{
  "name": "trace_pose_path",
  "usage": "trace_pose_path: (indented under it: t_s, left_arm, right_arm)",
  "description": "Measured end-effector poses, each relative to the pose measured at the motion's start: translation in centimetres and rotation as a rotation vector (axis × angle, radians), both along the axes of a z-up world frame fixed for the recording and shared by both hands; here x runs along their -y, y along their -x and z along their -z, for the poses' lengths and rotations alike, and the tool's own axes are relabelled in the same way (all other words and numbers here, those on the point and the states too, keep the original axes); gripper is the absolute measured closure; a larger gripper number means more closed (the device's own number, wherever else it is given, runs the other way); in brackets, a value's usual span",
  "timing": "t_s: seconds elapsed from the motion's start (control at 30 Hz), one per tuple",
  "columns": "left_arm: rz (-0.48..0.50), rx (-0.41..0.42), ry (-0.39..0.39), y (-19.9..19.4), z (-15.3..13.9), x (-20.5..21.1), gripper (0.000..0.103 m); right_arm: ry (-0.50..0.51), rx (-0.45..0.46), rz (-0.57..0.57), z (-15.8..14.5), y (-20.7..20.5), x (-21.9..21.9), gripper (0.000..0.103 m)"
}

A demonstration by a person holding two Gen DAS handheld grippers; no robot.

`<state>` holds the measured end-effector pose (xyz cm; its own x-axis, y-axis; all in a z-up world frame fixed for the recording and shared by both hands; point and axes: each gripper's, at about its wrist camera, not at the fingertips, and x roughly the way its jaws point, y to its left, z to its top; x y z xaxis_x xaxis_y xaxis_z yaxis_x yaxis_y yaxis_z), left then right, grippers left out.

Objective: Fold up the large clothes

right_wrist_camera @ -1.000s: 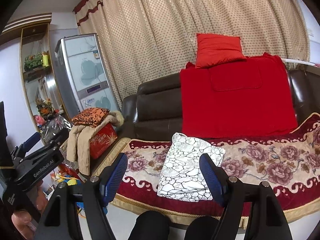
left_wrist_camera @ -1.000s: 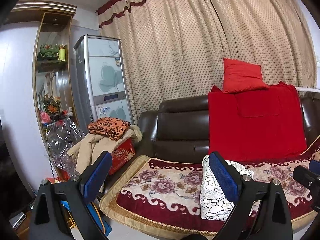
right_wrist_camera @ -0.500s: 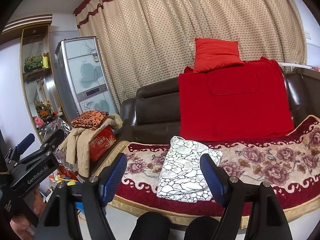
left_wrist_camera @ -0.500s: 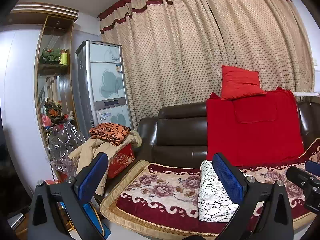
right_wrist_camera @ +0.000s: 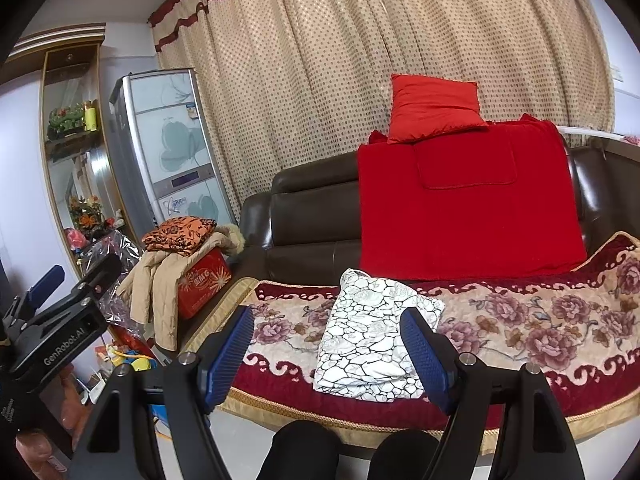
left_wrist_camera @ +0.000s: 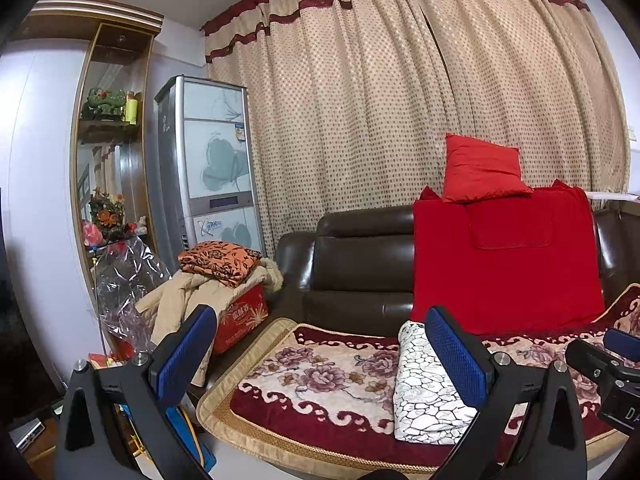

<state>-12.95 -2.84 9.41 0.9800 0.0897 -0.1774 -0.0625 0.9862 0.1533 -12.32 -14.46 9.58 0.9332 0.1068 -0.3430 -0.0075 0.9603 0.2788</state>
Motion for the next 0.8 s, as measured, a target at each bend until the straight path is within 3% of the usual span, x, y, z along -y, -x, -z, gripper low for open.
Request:
trace_pose_path:
  t_s: [0.8]
  left_arm:
    - [0.013,-0.009,-0.012,0.26,0.41,-0.40,0.000]
  right_arm:
    - [0.016,0.006,-0.004,-0.01,0.25,-0.97,0.024]
